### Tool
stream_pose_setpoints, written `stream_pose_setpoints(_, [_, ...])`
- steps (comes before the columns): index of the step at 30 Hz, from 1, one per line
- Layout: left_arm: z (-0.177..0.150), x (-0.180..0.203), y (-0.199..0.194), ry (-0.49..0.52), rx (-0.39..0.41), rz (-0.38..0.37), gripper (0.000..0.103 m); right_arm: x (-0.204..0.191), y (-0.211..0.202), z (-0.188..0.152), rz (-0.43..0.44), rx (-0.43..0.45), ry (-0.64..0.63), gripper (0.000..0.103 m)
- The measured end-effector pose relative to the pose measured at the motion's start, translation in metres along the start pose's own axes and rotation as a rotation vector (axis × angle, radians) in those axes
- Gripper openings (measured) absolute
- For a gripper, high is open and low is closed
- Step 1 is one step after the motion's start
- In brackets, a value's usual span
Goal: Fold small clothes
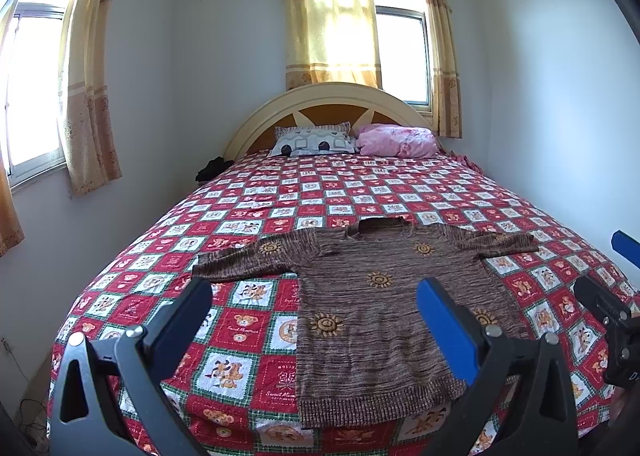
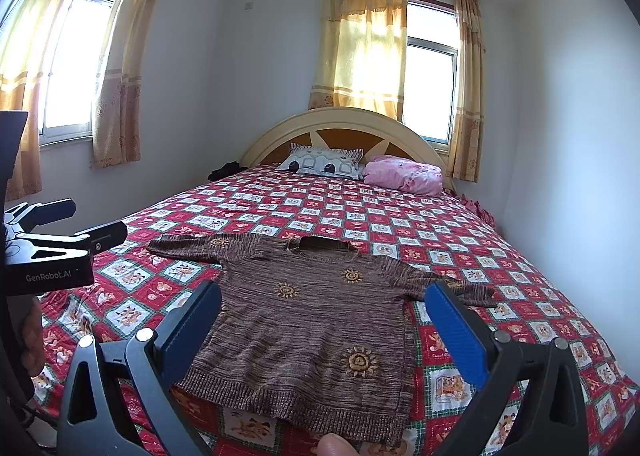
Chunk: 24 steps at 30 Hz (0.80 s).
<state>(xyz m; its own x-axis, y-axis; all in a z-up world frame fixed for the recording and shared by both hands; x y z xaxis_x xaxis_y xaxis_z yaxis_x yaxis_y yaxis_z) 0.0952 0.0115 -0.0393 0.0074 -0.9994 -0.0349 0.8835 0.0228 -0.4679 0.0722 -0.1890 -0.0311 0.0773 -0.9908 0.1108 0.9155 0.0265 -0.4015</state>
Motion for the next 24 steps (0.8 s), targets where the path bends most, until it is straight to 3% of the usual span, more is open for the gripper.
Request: stream_pose_setpoints(24, [0.0012, -0.0022, -0.0008, -0.013, 0.002, 0.007, 0.103, -0.0025, 0.0019, -0.0027, 0.005, -0.016, -0.001, 0.102])
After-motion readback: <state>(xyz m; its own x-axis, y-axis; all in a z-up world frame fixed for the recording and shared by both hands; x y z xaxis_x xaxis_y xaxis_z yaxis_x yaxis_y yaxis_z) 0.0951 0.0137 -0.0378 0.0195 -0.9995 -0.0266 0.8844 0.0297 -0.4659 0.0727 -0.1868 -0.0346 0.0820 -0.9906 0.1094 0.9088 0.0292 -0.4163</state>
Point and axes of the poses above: each gripper's, at about its wrist camera, not at the fingertips, and y roughly the way its jaws point, x to its right, z to its top, the point moved 10 cm from there along y, roughly the way its jaws point, and after that the axes turned 5 degrees about -x, right-handed, at the moved point
